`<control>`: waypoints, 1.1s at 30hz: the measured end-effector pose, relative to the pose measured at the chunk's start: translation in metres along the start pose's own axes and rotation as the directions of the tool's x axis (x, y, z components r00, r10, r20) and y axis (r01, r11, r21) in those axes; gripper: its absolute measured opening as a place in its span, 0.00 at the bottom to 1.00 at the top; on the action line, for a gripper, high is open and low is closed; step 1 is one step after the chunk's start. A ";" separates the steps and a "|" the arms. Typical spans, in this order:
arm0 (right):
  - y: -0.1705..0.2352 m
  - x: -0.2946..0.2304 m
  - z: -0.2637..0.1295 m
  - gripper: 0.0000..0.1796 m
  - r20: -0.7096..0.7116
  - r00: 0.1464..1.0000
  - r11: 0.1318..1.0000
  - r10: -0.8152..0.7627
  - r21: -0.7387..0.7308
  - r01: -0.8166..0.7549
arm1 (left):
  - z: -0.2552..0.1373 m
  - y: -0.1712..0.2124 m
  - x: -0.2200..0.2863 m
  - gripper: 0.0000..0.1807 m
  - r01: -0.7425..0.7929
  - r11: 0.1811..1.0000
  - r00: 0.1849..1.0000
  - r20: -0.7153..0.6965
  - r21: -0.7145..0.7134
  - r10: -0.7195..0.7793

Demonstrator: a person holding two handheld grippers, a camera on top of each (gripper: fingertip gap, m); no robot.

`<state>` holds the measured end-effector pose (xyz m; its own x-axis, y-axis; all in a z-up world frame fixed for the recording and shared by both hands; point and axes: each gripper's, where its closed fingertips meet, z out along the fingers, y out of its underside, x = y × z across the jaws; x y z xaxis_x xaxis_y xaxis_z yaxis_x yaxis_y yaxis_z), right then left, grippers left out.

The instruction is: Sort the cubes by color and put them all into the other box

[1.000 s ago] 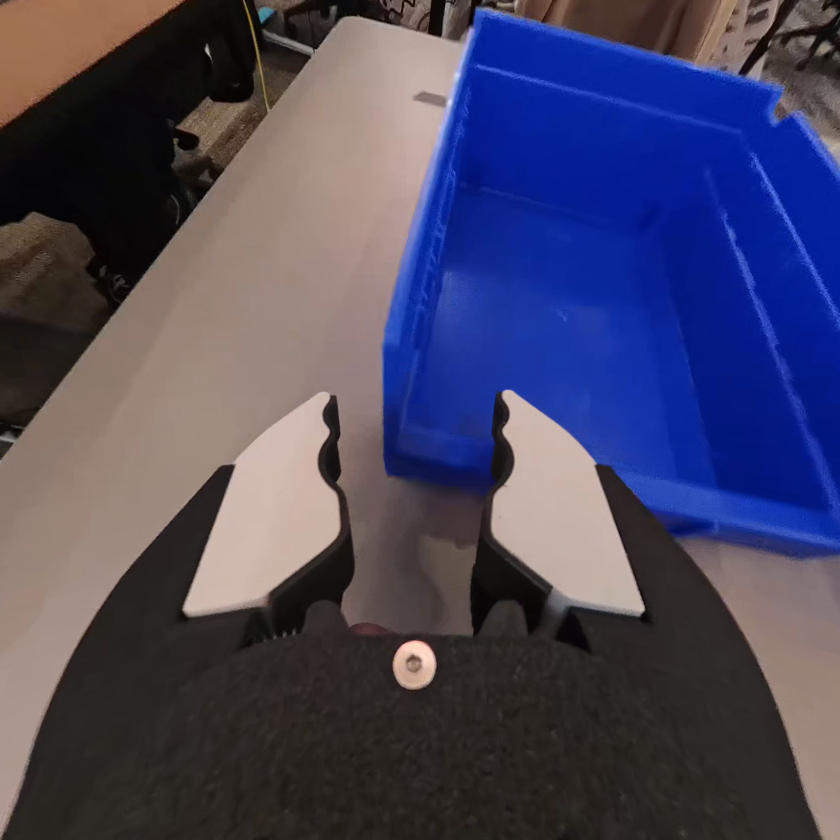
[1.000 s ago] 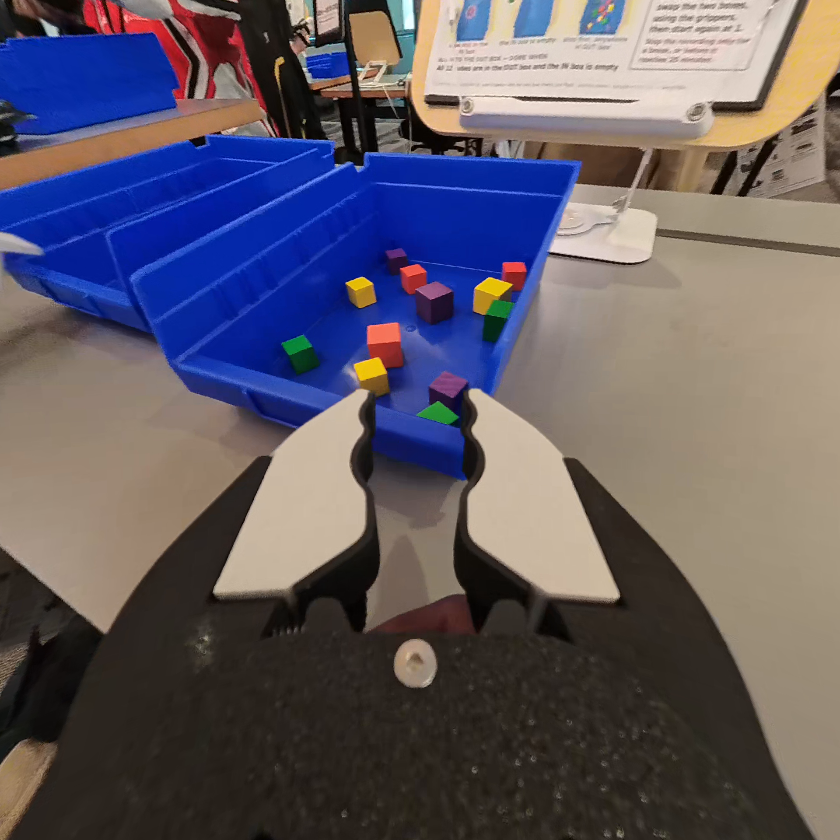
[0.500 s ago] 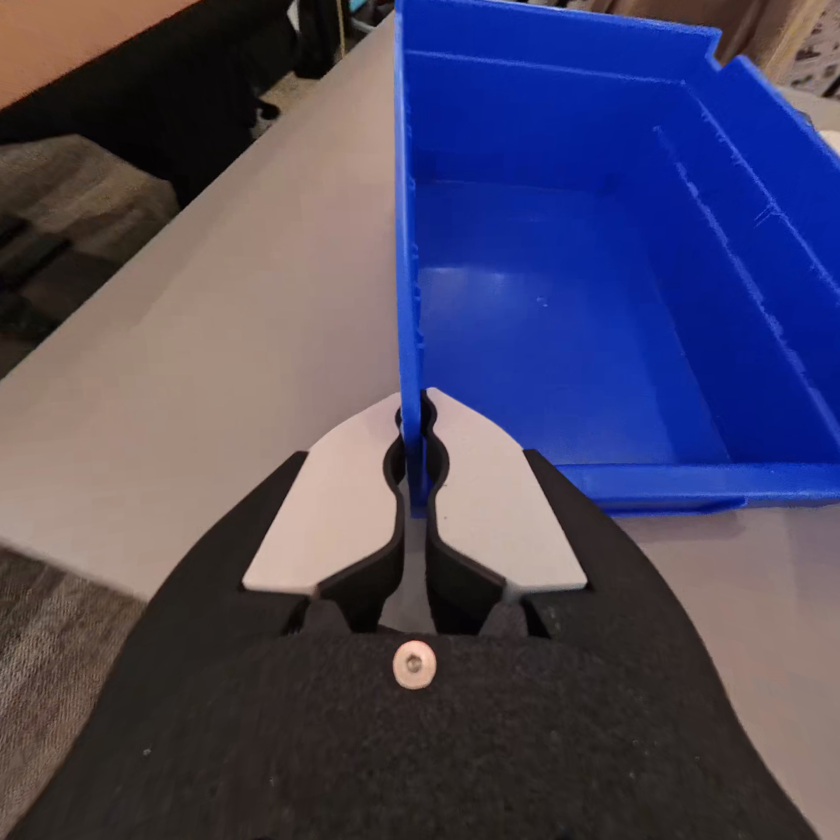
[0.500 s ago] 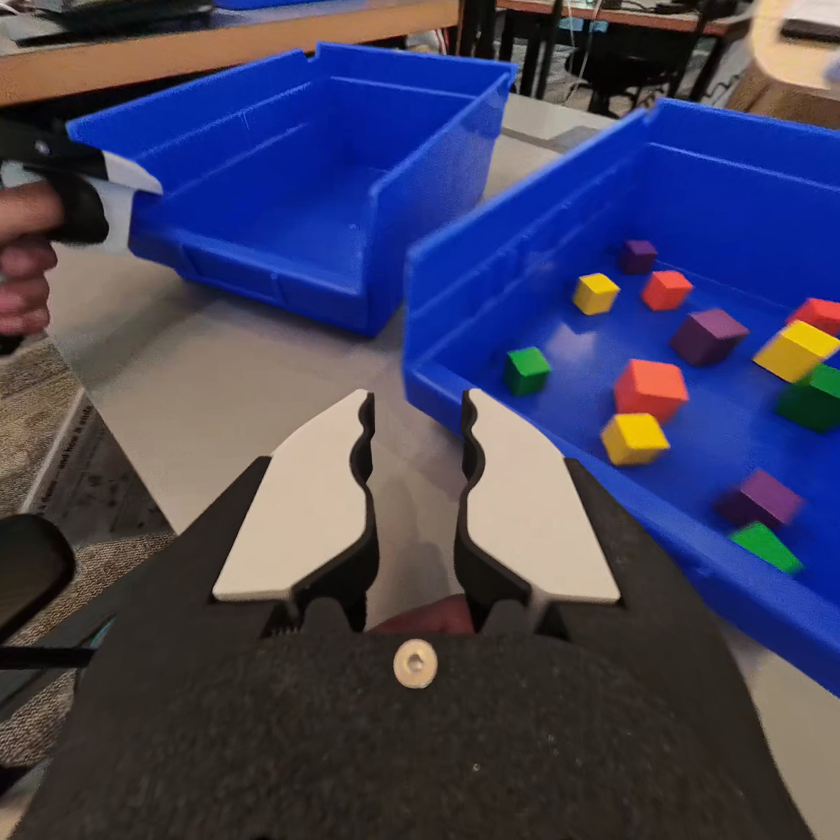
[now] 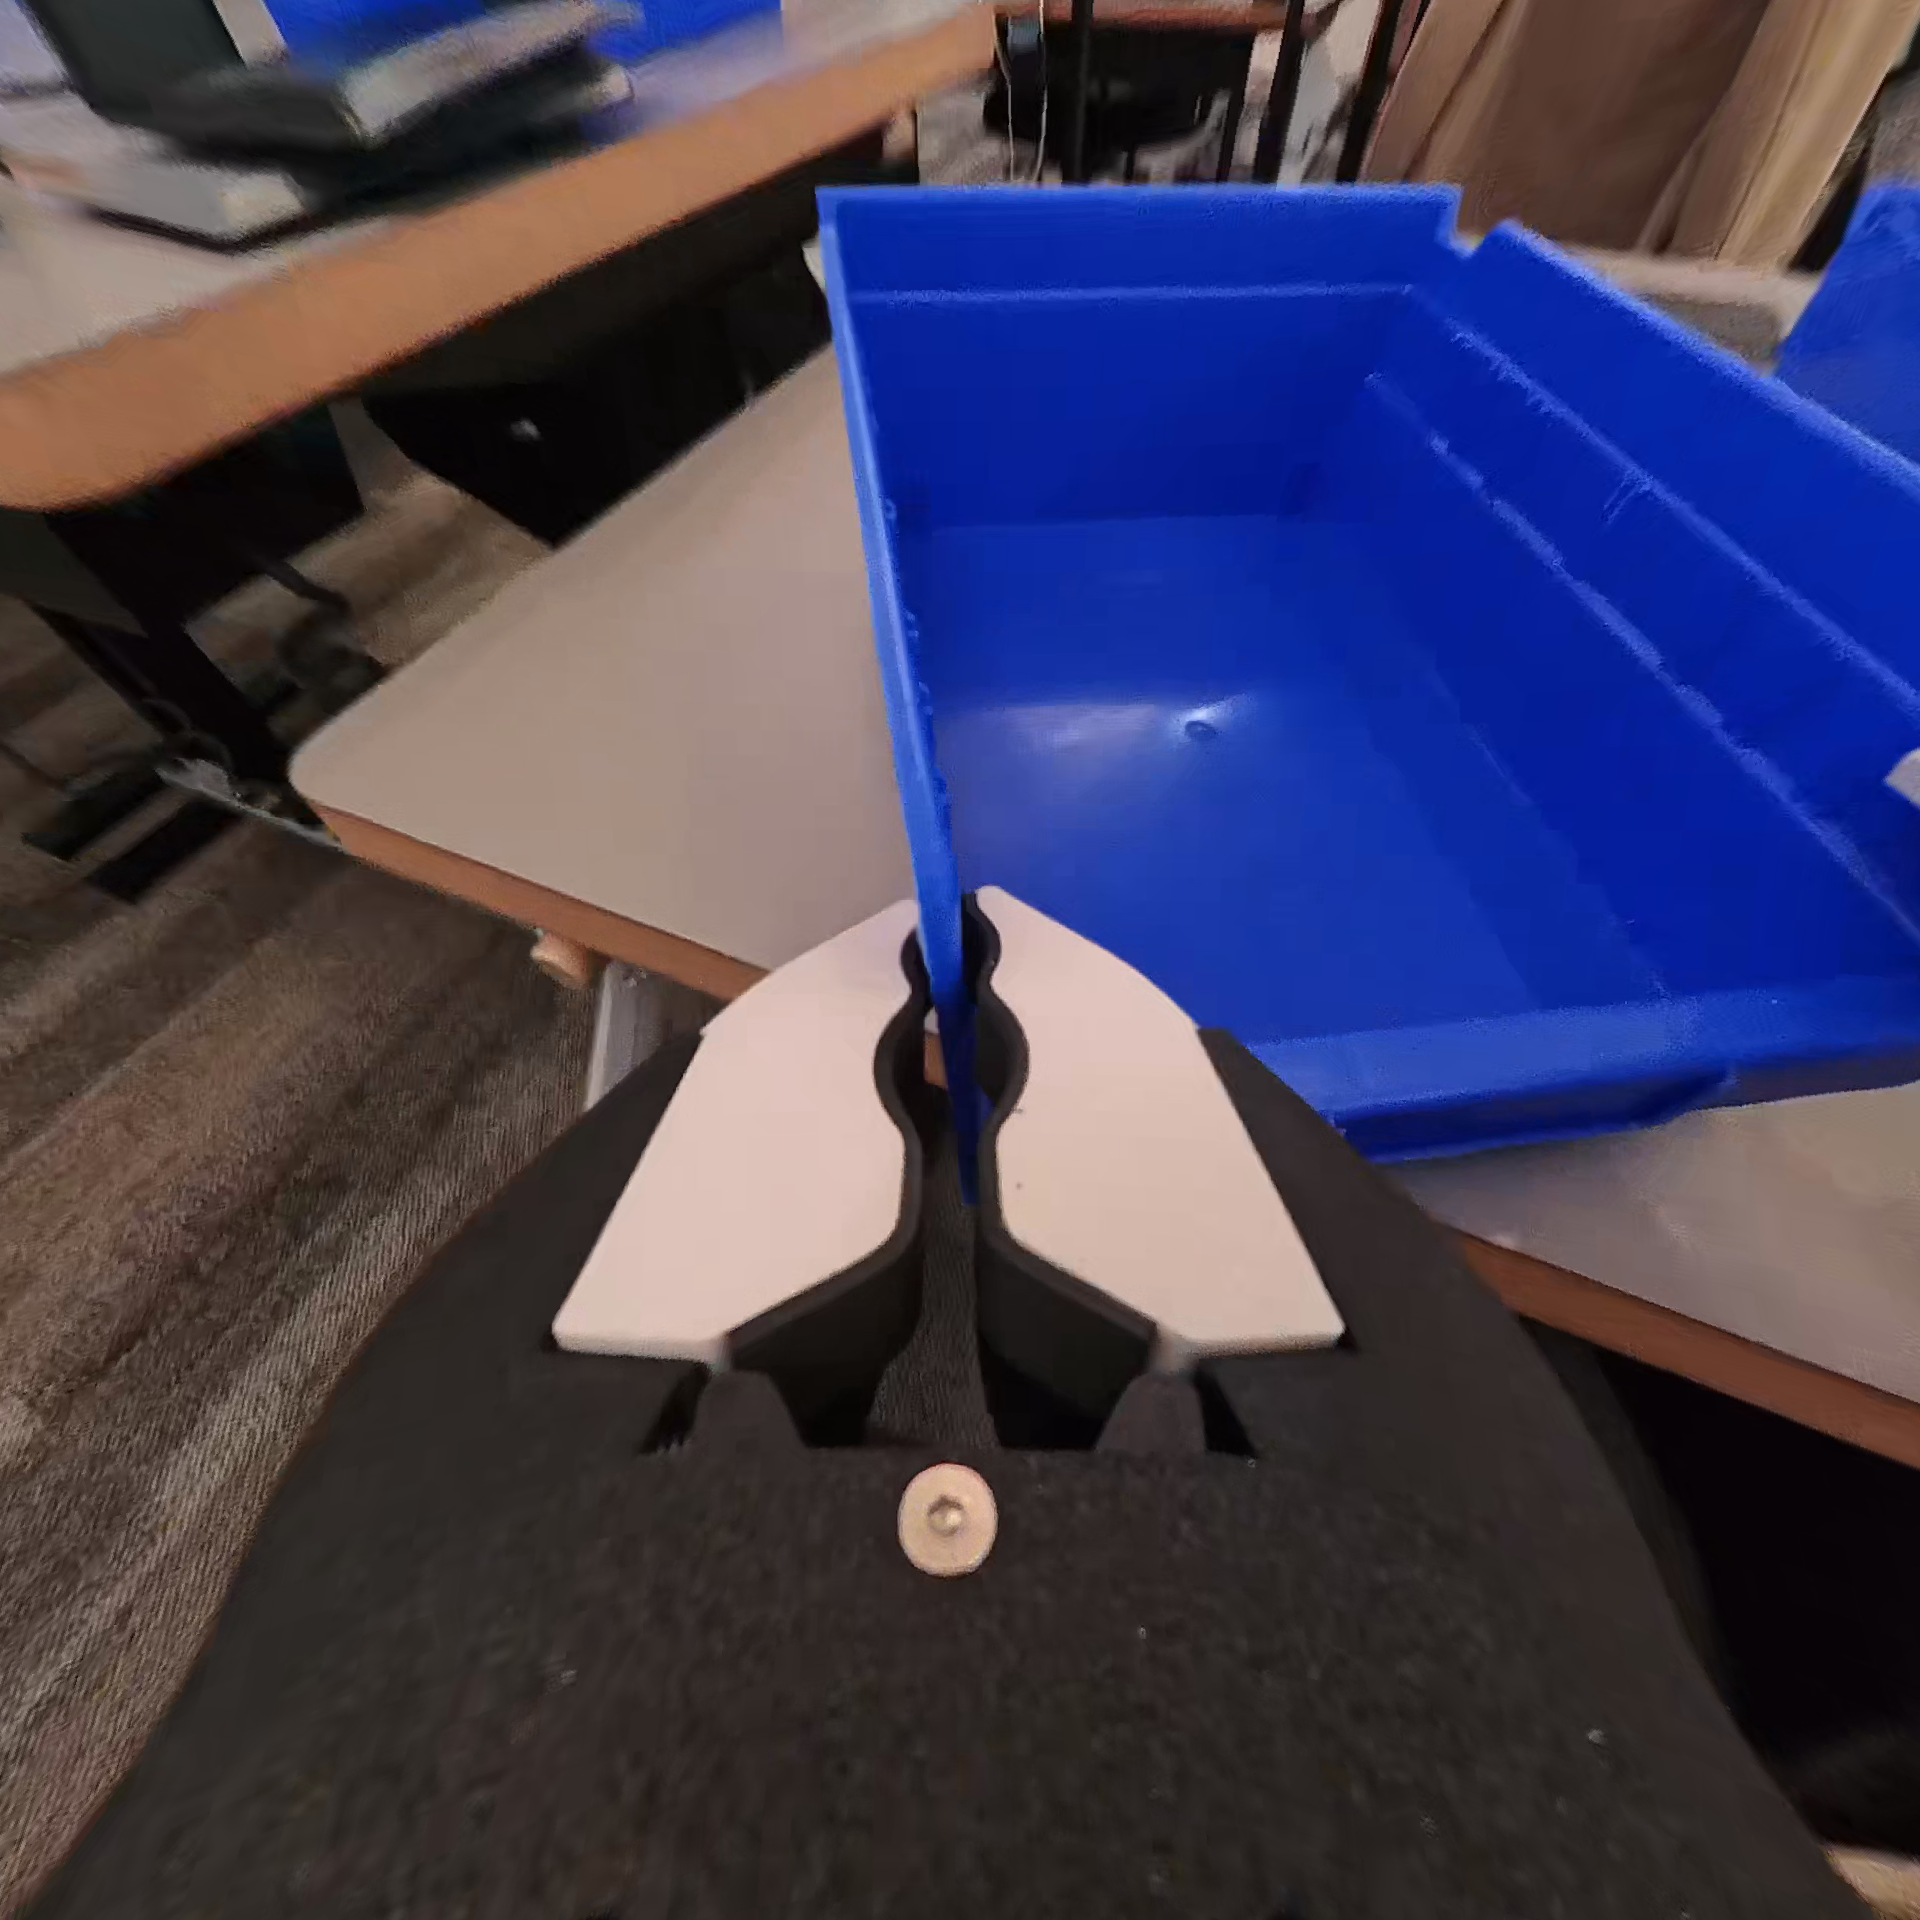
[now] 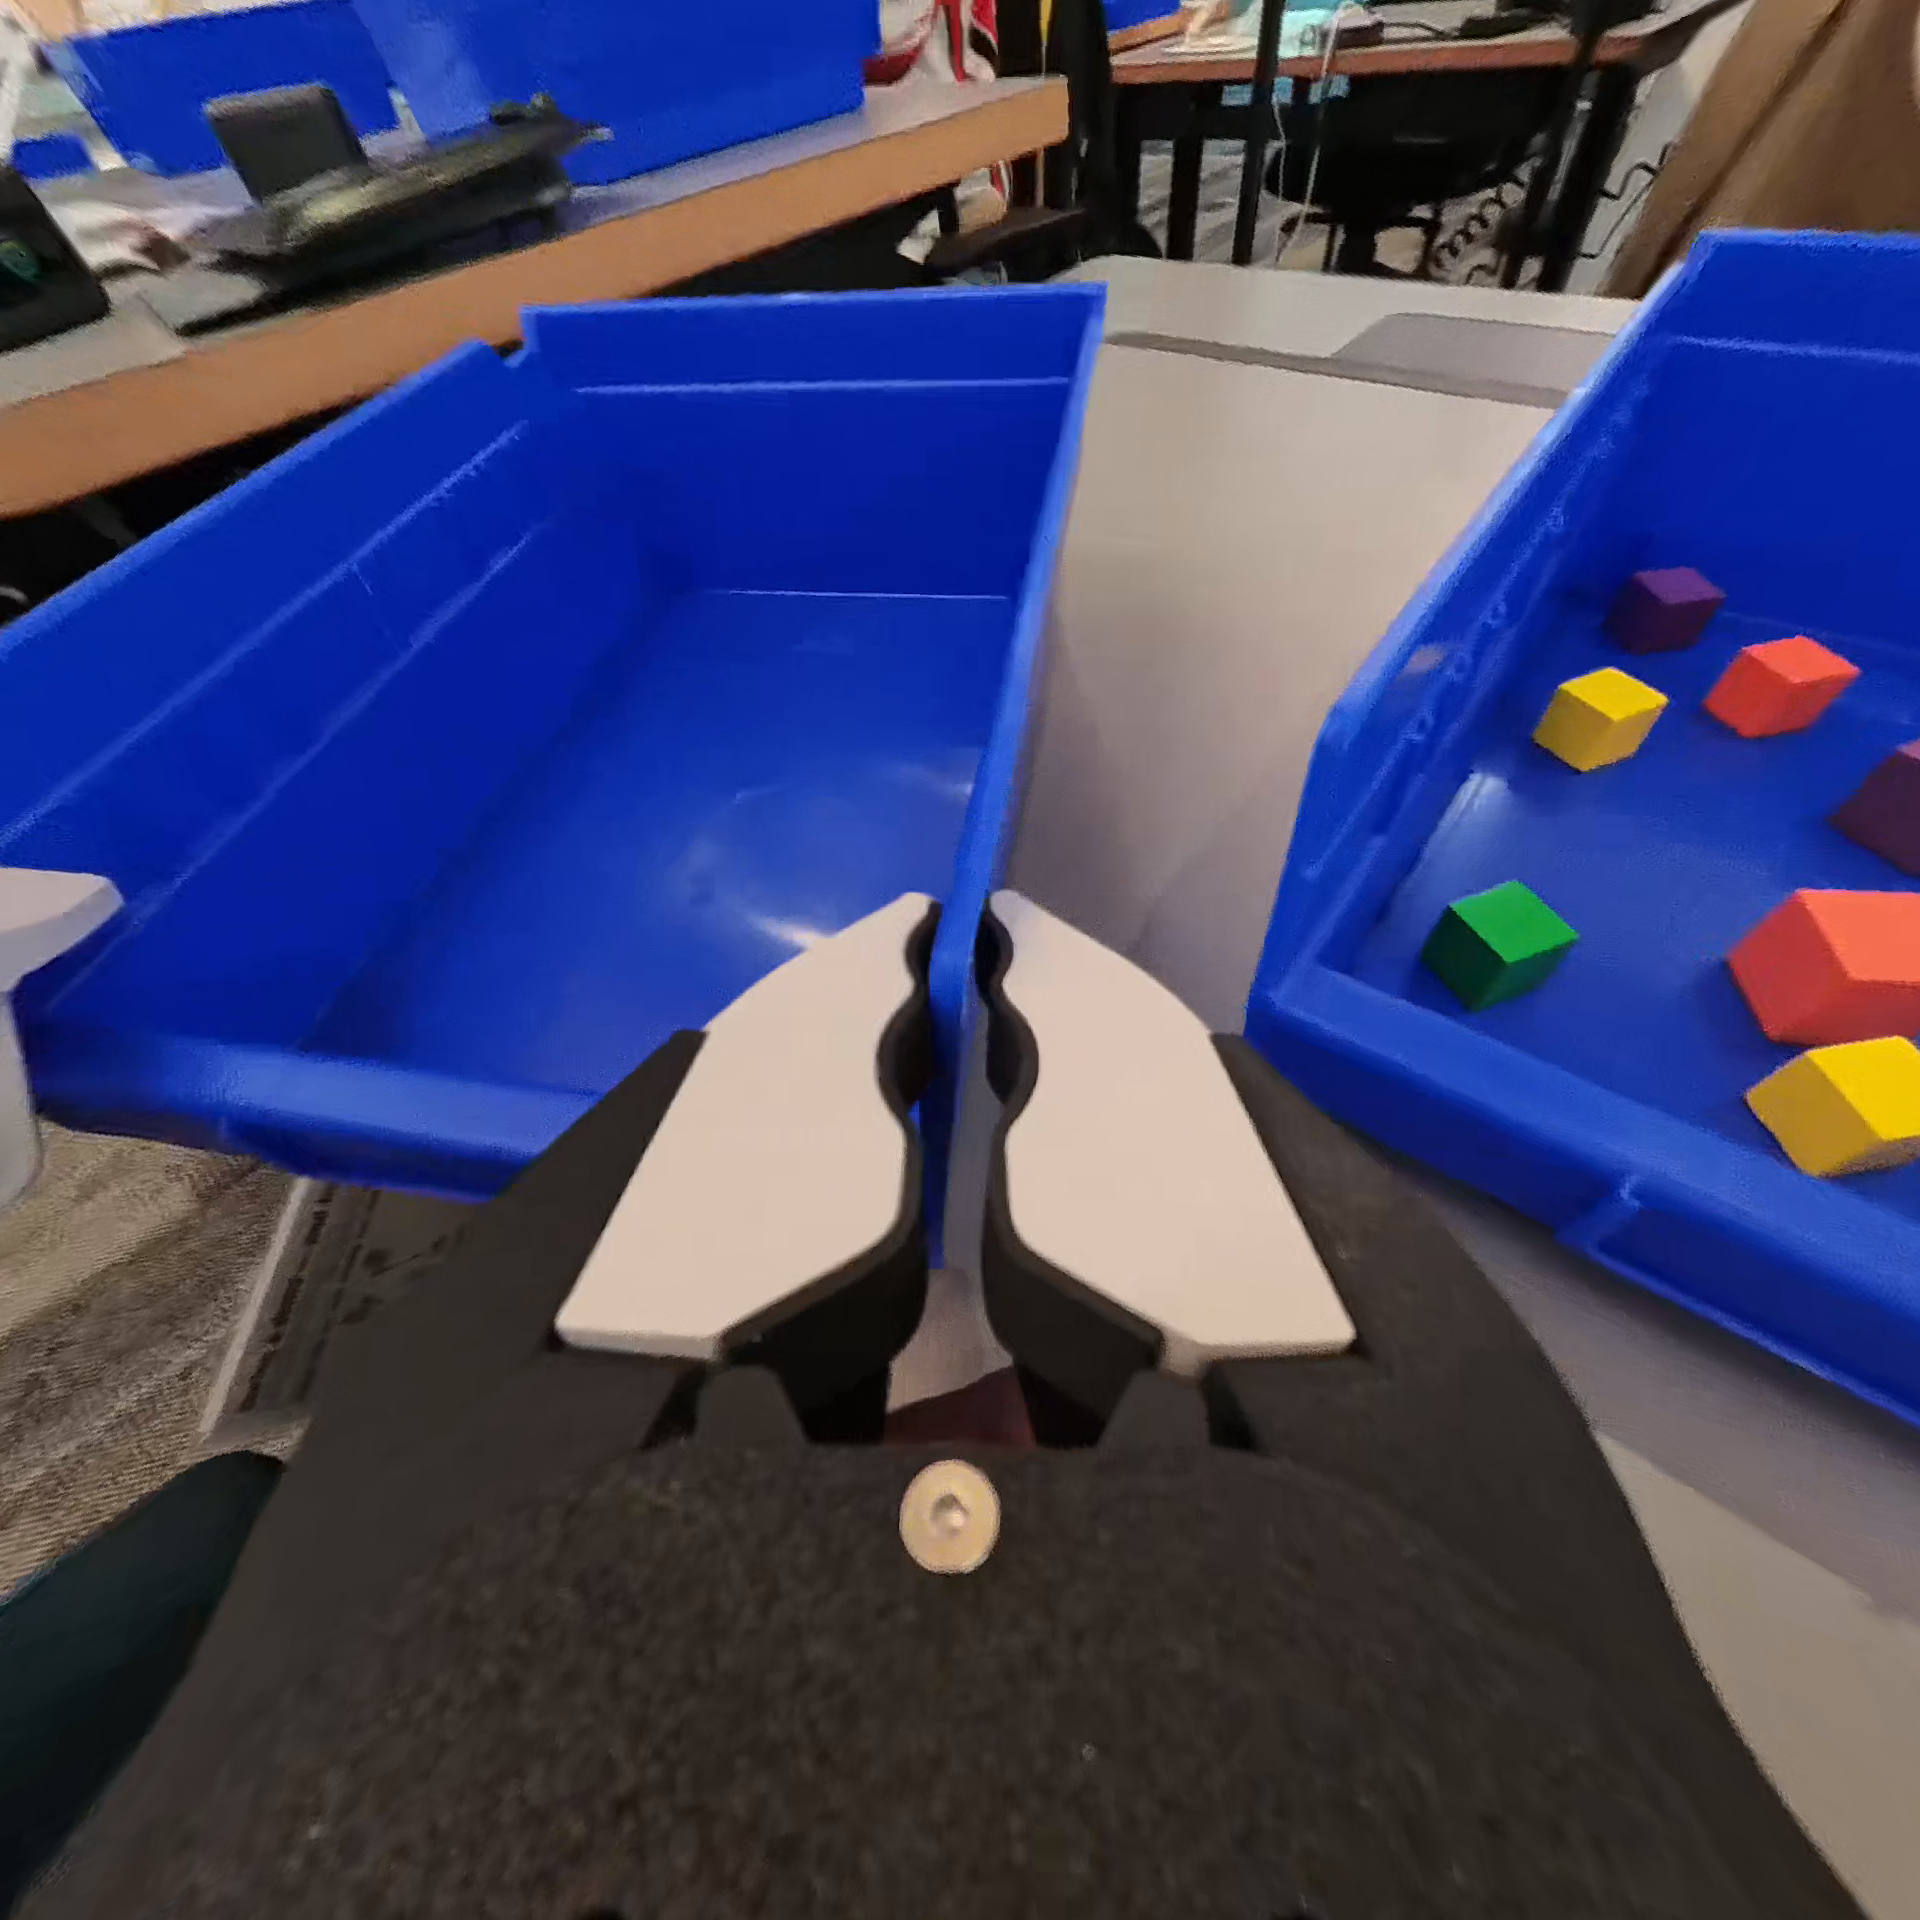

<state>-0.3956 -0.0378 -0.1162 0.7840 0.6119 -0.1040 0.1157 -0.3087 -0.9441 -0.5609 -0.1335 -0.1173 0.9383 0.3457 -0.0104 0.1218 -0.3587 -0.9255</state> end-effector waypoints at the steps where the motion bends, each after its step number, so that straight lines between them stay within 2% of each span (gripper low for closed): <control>1: -0.005 0.000 -0.003 0.03 0.007 1.000 1.000 0.002 0.020 -0.002 | -0.007 -0.008 0.001 0.02 -0.004 0.999 1.000 0.004 0.038 0.004; 5: -0.054 0.008 -0.031 0.02 -0.045 0.998 0.982 -0.039 0.182 0.046 | -0.034 -0.055 0.019 0.02 -0.080 0.976 0.996 0.045 0.205 0.072; 8: -0.101 0.032 -0.066 0.02 -0.091 0.995 0.956 -0.045 0.285 0.069 | -0.048 -0.093 0.055 0.02 -0.067 0.954 0.997 -0.025 0.292 0.078; 12: -0.145 0.103 -0.125 0.02 -0.213 0.977 0.933 -0.014 0.349 0.089 | -0.045 -0.131 0.146 0.02 -0.049 0.943 0.969 -0.211 0.330 0.124; 15: -0.151 0.180 -0.173 0.02 -0.348 0.936 0.936 0.042 0.343 0.085 | -0.043 -0.151 0.239 0.02 -0.067 0.929 0.921 -0.336 0.364 0.198; 19: -0.132 0.291 -0.247 0.02 -0.535 0.836 0.949 0.126 0.310 0.054 | -0.043 -0.144 0.379 0.02 -0.111 0.932 0.810 -0.512 0.344 0.286; 24: -0.079 0.409 -0.330 0.02 -0.673 0.712 0.968 0.201 0.249 -0.038 | -0.054 -0.090 0.530 0.03 -0.185 0.947 0.678 -0.663 0.264 0.317; 28: -0.024 0.476 -0.360 0.02 -0.678 0.689 0.966 0.257 0.208 -0.156 | -0.061 -0.049 0.600 0.03 -0.251 0.940 0.638 -0.692 0.229 0.339; 33: 0.021 0.526 -0.369 0.02 -0.635 0.719 0.957 0.284 0.143 -0.252 | -0.063 -0.004 0.642 0.04 -0.332 0.922 0.597 -0.713 0.197 0.367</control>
<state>0.2440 0.0085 -0.0752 0.9834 -0.1099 -0.1441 -0.1737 -0.3459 -0.9220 0.0618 0.0351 -0.0963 0.8360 -0.5434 -0.0762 -0.2631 -0.2752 -0.9247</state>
